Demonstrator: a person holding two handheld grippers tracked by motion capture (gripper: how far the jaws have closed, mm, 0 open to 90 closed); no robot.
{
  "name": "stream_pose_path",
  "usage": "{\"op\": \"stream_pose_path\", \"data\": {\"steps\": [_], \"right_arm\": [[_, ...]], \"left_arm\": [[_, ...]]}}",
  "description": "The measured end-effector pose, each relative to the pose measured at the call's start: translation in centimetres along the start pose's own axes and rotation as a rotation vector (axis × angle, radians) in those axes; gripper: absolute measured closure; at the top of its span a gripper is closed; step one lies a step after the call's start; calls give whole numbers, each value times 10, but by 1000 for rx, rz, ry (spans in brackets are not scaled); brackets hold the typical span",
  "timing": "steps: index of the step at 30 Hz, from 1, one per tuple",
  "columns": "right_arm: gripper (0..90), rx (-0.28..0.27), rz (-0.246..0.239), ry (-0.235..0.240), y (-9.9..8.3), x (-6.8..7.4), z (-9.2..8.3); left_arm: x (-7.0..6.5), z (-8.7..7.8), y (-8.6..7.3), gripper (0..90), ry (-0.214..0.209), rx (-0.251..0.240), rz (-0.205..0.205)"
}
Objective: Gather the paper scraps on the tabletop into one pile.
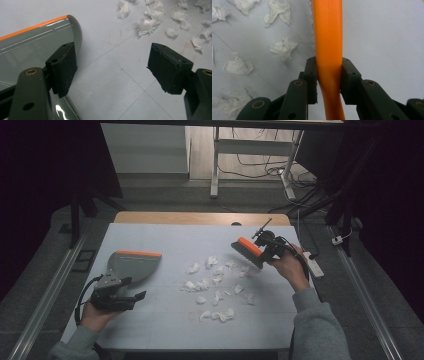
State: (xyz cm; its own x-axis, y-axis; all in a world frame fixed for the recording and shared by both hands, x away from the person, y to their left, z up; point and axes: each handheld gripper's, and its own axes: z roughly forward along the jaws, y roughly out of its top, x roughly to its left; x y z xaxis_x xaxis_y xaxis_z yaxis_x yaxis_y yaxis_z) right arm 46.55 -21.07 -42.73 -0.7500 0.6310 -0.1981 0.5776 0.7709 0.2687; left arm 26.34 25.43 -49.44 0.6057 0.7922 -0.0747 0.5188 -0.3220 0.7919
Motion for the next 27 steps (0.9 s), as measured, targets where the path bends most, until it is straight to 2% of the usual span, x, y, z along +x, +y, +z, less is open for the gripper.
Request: {"op": "stream_pose_path", "data": {"steps": [3, 5, 9, 13, 15, 17, 20, 22, 24, 27], "right_arm": [[703, 16, -54, 8, 12, 12, 7], [704, 20, -66, 15, 14, 15, 9], [704, 49, -113, 58, 22, 31, 14], [704, 29, -154, 100, 23, 47, 8], [703, -6, -171, 140, 21, 51, 1], [703, -51, -164, 133, 20, 50, -6], [703, -76, -123, 99, 23, 40, -12], [703, -77, -108, 83, 24, 36, -11], [703, -66, -85, 56, 30, 26, -1], [703, -39, -77, 38, 33, 22, 9]], "left_arm": [[1, -1, -1, 246, 3, -6, -5], [4, -1, -2, 248, 7, -9, -15], [8, -2, -5, 252, 12, -15, -34], [7, 0, -5, 252, 12, -9, -29], [6, 1, -5, 252, 13, -6, -23], [6, 1, -4, 252, 14, -6, -21], [6, 1, -4, 252, 15, -6, -20], [5, 1, -4, 252, 16, -6, -20], [6, 1, -4, 252, 15, -5, -20], [6, 2, -5, 252, 14, -1, -22]]}}
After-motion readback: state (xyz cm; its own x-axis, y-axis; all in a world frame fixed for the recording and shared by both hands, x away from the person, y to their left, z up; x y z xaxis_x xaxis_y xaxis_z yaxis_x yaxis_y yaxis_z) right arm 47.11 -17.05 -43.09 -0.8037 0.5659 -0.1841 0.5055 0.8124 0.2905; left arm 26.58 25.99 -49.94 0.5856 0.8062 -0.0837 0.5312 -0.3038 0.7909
